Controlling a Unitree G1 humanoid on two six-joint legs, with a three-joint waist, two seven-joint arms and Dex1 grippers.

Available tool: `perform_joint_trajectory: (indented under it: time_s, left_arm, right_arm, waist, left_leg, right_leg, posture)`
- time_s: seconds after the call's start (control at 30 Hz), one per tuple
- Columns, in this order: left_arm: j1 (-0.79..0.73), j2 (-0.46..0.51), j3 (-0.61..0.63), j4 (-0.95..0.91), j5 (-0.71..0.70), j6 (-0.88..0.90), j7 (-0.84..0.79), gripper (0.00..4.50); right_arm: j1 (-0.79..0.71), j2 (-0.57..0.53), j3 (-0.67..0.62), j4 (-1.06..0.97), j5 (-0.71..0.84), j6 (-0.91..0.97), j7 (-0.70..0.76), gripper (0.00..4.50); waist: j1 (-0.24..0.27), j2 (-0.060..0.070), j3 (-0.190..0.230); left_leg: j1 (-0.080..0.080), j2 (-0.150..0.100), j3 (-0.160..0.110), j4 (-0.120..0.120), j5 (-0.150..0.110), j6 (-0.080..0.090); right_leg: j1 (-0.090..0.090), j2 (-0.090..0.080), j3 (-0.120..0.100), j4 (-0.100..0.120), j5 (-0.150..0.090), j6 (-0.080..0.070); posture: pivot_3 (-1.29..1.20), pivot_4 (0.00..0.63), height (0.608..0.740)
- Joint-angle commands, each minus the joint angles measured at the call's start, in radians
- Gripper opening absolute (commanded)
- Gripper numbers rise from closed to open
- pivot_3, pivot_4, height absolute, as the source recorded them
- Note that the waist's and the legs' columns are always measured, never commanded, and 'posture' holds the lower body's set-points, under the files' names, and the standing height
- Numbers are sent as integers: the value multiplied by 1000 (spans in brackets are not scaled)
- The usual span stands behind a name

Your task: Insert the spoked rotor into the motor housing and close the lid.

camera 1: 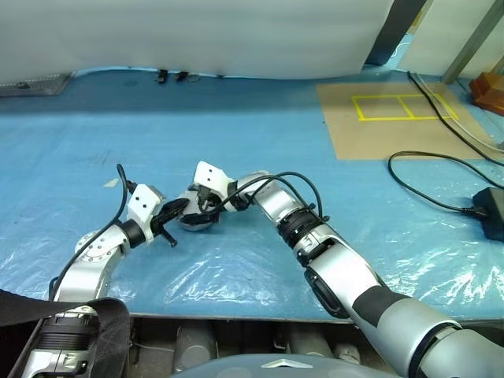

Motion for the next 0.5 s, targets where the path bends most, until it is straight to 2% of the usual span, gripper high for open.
perform_joint_trajectory:
  time_s: [0.03,0.27,0.37,0.5]
  left_arm:
    - [31,15,-37,34,34,44,-5,0]
    - [43,23,-42,22,30,45,-3,0]
    - [40,15,-46,25,28,45,0,0]
    - [39,12,-49,26,28,44,-1,0]
  right_arm:
    - [7,-9,-40,-55,66,63,58,4458]
    - [9,-31,-86,-86,103,134,13,4458]
    - [4,-31,-86,-46,77,106,-50,3858]
    - [3,-23,-86,-39,81,88,-70,2520]
  waist:
    - [0,0,0]
    - [0,0,0]
    - [0,0,0]
    - [0,0,0]
  left_leg:
    - [0,0,0,-1,0,0]
    - [-1,0,0,-4,0,0]
    - [-1,0,1,-4,0,0]
    - [-1,0,1,-4,0,0]
  right_leg:
    - [0,0,0,-1,0,0]
    - [-1,0,-1,-4,0,0]
    - [-2,0,-1,-3,0,0]
    - [-2,0,-1,-4,0,0]
  posture:
    - [0,150,740]
    - [0,150,740]
    - [0,150,740]
    - [0,150,740]
